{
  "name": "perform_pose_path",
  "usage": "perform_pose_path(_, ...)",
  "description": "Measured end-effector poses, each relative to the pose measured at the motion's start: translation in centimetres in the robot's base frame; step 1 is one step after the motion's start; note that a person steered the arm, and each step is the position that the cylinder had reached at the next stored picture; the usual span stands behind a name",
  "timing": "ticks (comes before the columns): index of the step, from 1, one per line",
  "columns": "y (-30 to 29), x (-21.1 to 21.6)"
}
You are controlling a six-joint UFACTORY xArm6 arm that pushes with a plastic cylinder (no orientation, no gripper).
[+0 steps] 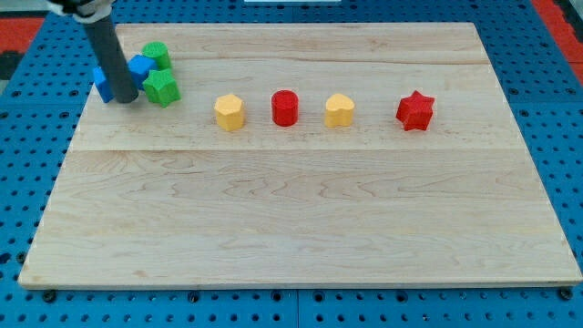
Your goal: Move the triangle left to cube
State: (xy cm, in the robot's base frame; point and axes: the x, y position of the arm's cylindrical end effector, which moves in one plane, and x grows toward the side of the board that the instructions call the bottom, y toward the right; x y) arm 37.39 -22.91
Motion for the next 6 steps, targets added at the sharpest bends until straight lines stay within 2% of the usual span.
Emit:
perform_pose_path(1, -3.2, 3.2)
perform_pose_path(2, -7.5, -1.4)
perform_pose_path(3, -4.8, -2.4)
perform_pose_path(4, 0.4, -5.4)
perform_pose_path(5, 0.4, 0.4)
perform_pose_path(6, 6.7, 1.6)
